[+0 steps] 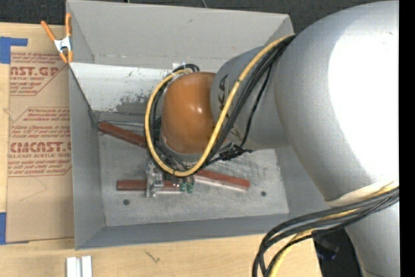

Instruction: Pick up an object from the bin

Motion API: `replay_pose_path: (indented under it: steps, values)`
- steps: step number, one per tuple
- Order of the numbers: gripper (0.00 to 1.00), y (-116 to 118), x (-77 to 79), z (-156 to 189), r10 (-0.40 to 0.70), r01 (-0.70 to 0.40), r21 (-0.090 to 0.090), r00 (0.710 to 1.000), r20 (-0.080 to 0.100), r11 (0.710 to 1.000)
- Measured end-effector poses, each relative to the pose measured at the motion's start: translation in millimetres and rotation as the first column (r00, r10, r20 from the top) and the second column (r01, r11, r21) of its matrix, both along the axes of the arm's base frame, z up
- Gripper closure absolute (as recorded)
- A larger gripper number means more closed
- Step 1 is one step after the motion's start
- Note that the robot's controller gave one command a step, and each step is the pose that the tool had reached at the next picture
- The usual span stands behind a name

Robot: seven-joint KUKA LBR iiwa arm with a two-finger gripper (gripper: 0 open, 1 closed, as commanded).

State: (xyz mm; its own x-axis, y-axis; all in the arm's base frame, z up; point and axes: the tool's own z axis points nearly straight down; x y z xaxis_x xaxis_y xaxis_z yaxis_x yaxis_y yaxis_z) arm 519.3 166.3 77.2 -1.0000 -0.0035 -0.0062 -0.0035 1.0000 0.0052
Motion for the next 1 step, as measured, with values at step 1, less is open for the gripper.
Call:
replay_pose_path:
  steps: [1]
  values:
    - [1.0,-4.5,9.6,128.7,0.025,-0.025,-0.004,1.0,-0.004,1.0]
